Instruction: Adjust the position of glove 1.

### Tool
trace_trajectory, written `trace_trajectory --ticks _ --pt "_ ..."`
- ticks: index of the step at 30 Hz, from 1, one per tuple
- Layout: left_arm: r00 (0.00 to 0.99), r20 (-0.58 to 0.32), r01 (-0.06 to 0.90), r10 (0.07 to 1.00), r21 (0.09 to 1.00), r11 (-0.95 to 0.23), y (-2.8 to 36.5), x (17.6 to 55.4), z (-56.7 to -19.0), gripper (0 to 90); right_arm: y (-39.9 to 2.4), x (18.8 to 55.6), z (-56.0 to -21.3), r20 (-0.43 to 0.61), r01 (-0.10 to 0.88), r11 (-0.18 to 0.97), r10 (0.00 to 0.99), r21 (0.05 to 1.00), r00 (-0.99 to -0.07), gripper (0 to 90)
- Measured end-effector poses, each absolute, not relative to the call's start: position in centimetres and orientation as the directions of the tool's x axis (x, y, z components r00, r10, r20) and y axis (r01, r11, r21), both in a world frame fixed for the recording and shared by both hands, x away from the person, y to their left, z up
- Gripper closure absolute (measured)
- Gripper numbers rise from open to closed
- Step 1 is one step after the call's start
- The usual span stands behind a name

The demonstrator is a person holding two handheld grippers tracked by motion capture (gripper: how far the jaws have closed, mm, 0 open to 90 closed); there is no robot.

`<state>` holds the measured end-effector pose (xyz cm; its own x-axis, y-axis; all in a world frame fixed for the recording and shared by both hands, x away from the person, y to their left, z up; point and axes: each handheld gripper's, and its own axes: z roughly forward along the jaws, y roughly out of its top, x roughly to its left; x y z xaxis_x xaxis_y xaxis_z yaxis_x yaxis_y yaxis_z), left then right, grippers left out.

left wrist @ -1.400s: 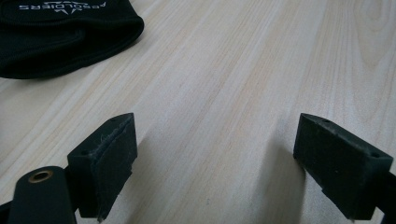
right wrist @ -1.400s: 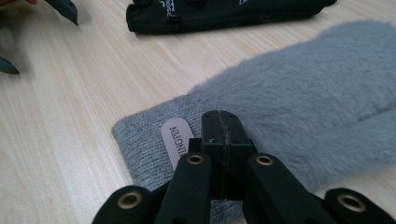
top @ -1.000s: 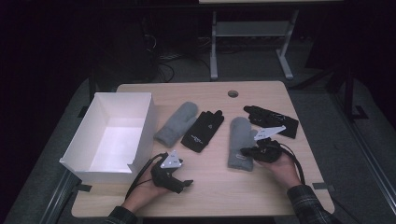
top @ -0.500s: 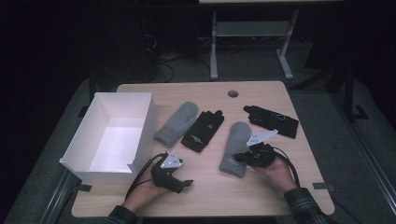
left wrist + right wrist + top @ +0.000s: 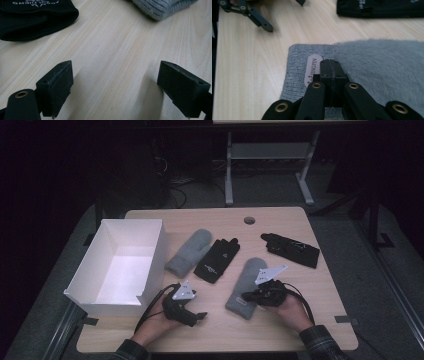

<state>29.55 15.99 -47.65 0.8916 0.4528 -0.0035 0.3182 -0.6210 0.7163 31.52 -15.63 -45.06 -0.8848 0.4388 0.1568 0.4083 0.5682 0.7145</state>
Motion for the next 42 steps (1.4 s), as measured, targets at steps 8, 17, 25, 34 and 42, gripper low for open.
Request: trace_trajectory --ticks 8,17,25,34,42 --pt "0.891 -0.004 0.319 0.454 0.717 -0.62 16.0 29.6 -47.7 12.7 -13.4 30.7 -45.1 0.167 0.379 0.59 0.382 0.713 -0.909 90.0" --pt "0.892 -0.003 0.317 0.452 0.716 -0.622 16.0 29.6 -47.7 12.7 -14.7 31.9 -43.9 0.13 0.379 0.555 0.435 0.741 -0.891 90.0" --pt "0.892 -0.003 0.317 0.452 0.716 -0.621 16.0 29.6 -47.7 12.7 -17.5 36.2 -43.8 0.112 0.436 0.501 0.553 0.748 -0.826 90.0" --pt "0.892 -0.003 0.317 0.452 0.716 -0.621 16.0 29.6 -47.7 12.7 -16.8 38.3 -45.5 0.099 0.478 0.55 0.579 0.685 -0.809 90.0" --pt "0.892 -0.002 0.317 0.452 0.716 -0.622 16.0 29.6 -47.7 12.7 -17.2 37.7 -45.7 0.104 0.512 0.56 0.603 0.651 -0.791 90.0"
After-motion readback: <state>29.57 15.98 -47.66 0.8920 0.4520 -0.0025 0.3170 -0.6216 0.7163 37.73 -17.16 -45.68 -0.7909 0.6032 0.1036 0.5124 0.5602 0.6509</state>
